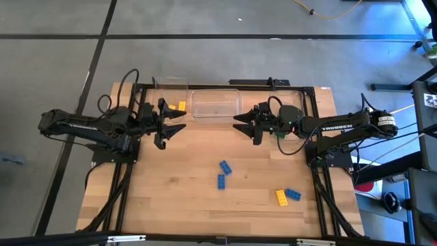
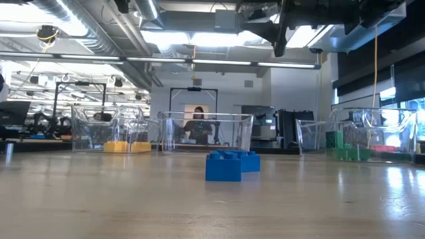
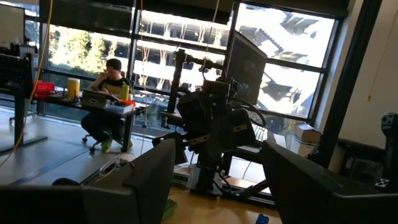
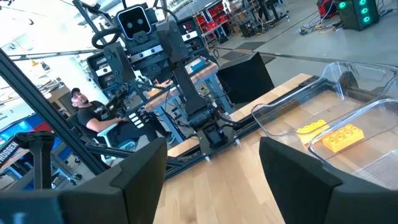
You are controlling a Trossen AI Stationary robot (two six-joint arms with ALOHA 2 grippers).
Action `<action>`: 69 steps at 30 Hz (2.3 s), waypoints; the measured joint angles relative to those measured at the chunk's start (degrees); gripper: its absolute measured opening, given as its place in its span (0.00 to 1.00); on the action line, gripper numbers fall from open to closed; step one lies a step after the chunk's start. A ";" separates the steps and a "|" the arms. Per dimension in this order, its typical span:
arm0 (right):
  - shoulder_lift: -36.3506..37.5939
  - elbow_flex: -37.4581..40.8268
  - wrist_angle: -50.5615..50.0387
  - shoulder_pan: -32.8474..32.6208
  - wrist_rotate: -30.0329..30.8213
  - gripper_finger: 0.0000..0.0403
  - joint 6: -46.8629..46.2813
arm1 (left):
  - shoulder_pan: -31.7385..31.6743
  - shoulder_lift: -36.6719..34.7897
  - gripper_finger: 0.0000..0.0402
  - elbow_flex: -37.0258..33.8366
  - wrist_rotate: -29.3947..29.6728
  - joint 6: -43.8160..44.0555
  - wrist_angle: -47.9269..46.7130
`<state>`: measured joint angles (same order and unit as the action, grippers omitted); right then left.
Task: Sort & place blocks by color
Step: Put the yellow game piece into the left transparent bin
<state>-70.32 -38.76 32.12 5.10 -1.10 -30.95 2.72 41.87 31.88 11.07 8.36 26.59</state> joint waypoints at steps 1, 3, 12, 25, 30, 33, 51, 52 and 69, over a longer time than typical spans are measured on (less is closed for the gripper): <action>0.00 0.00 0.00 0.00 0.00 0.64 -0.01 | 0.00 0.00 0.57 0.00 0.00 0.00 0.00; 0.00 0.00 0.00 0.00 0.00 0.64 -0.01 | 0.00 0.00 0.57 0.00 0.00 0.00 0.00; 0.00 0.00 0.37 0.02 -1.85 0.64 2.56 | 0.00 0.00 0.57 0.00 0.44 0.17 0.00; 0.00 -5.39 -6.28 -4.48 -4.73 0.64 17.51 | 0.00 0.00 0.57 0.02 0.44 2.04 0.02; -0.02 -14.33 -35.11 -8.70 -9.44 0.63 9.11 | 0.00 0.00 0.57 0.02 0.44 3.37 0.02; -0.02 -17.98 -53.63 -12.22 -11.32 0.61 -0.87 | 0.00 0.00 0.57 0.02 0.44 3.50 0.02; -0.11 -2.06 -64.93 -44.94 -11.79 0.58 -88.15 | -0.02 0.00 0.57 0.07 0.46 5.11 0.09; -0.13 -0.80 -62.91 -45.97 -11.27 0.58 -90.59 | 0.00 0.00 0.57 0.07 0.45 5.11 0.09; -11.23 1.29 -55.09 -49.29 -8.00 0.58 -95.36 | -0.02 -0.02 0.57 0.07 1.53 5.11 0.26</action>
<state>-81.55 -37.47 -22.97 -44.18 -9.10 -126.31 2.70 41.85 31.94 12.60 13.47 26.85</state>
